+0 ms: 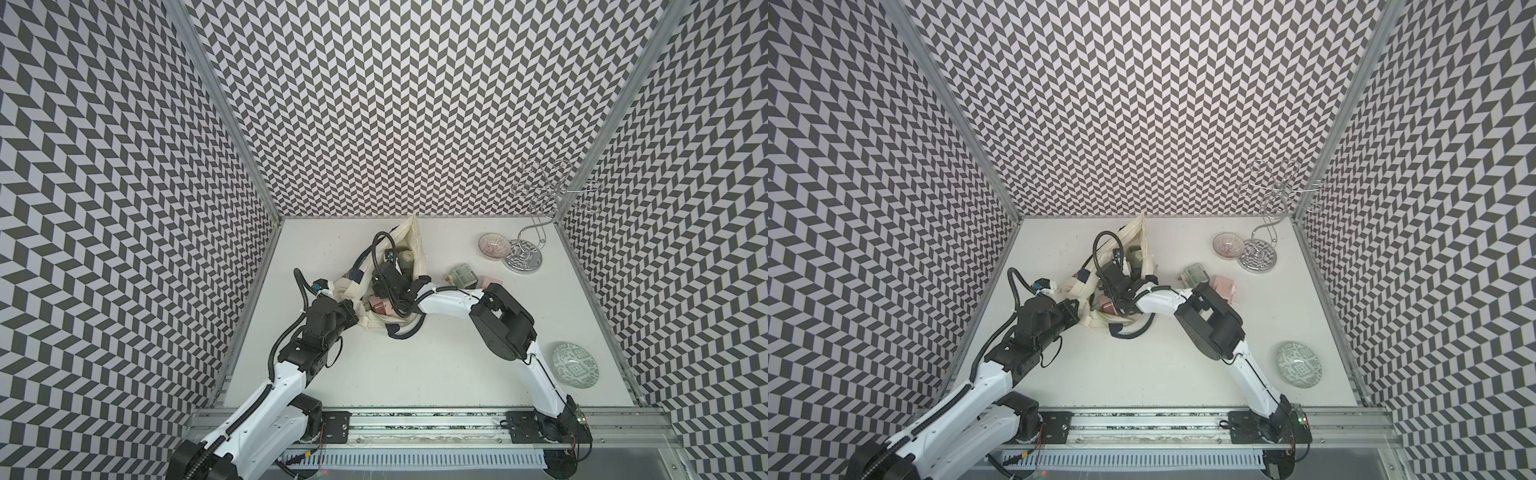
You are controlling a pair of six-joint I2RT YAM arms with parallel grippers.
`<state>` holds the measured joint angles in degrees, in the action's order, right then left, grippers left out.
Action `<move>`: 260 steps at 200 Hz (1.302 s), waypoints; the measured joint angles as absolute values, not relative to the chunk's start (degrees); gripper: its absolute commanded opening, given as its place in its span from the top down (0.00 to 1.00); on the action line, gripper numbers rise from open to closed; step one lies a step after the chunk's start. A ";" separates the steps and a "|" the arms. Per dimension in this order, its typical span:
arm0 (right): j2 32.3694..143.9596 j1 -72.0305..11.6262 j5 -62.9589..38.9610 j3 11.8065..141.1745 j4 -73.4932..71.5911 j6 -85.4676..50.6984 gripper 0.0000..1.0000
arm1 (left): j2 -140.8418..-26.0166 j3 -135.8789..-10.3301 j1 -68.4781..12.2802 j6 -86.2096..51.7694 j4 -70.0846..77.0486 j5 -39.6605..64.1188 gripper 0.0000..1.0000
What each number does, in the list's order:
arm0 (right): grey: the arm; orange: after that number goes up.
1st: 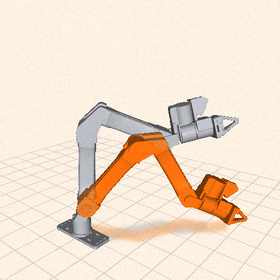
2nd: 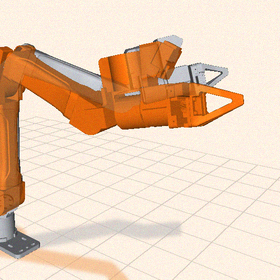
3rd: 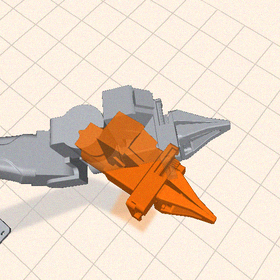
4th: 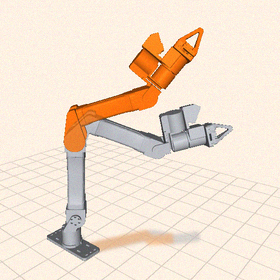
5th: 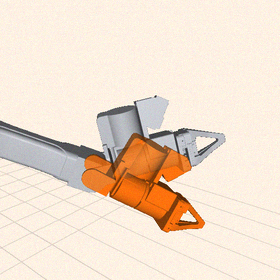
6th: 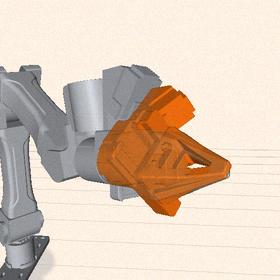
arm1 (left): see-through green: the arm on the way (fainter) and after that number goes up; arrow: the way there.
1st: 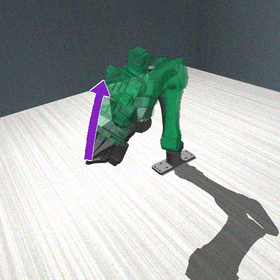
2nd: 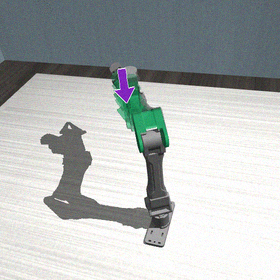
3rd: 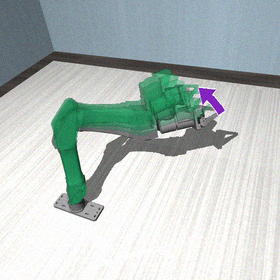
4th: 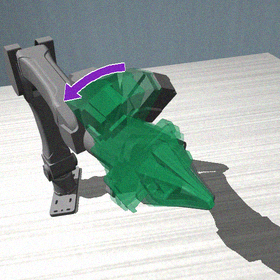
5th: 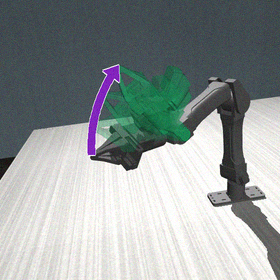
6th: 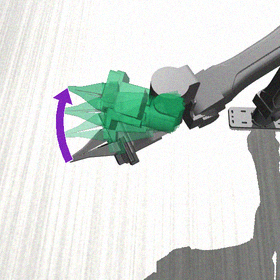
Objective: Take out the pencil sharpeners from the tote bags
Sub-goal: Pick up the pencil sharpener from the canvas bag, then move the canvas bag to the center of the board.
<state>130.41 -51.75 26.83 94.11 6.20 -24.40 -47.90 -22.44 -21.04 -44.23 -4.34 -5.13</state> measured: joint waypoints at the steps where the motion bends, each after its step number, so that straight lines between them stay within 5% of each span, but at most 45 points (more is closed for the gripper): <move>1: 130.41 -51.75 26.83 94.08 6.15 -24.38 0.26 | -47.90 -22.44 -21.04 -44.23 -4.34 -5.13 1.00; 54: 121.82 -52.05 24.86 82.11 -0.78 -22.37 0.34 | -48.77 -22.46 -21.02 -44.23 -4.36 -4.84 1.00; 260: 74.28 -47.42 13.21 53.84 -15.79 -23.59 0.36 | -53.76 -25.89 -21.63 -43.22 -2.92 -3.09 1.00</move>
